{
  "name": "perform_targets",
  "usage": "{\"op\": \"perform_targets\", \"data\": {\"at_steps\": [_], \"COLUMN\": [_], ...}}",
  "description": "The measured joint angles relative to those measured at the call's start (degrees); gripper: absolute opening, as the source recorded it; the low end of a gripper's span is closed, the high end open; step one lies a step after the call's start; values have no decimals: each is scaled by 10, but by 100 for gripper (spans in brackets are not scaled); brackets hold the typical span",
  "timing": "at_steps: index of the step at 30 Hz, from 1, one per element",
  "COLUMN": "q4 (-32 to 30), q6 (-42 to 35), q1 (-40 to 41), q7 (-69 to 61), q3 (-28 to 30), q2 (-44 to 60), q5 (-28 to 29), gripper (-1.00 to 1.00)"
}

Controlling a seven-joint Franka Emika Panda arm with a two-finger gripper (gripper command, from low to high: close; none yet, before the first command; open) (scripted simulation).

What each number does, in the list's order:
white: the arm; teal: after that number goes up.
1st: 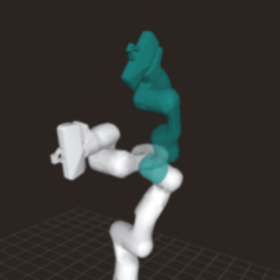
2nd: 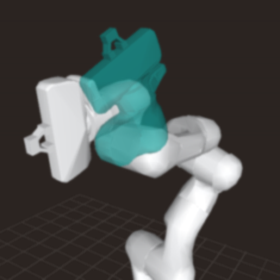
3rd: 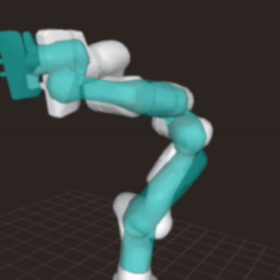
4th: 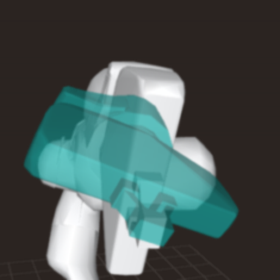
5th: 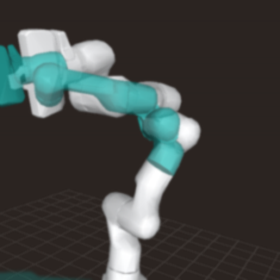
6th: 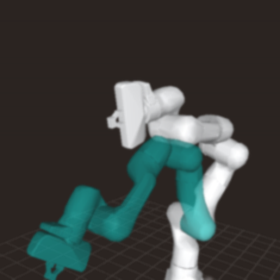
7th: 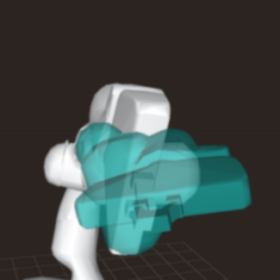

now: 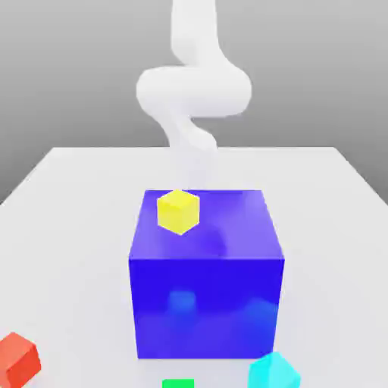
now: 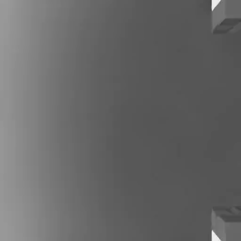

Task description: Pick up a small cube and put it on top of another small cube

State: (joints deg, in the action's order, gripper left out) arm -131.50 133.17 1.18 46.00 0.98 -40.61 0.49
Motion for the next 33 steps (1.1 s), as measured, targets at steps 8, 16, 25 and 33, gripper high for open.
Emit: {"op": "perform_targets", "data": {"at_steps": [8,16,25,33], "q4": [9,18,28,48], "q6": [45,90,138,215], "q1": [34,66,131,187], "q7": [-1,-20,-64,-106], "q3": [41,89,110,90], "q2": [169,335,525,693], "q5": [8,-10,-63,-117], "gripper": [0,0,0,0]}}
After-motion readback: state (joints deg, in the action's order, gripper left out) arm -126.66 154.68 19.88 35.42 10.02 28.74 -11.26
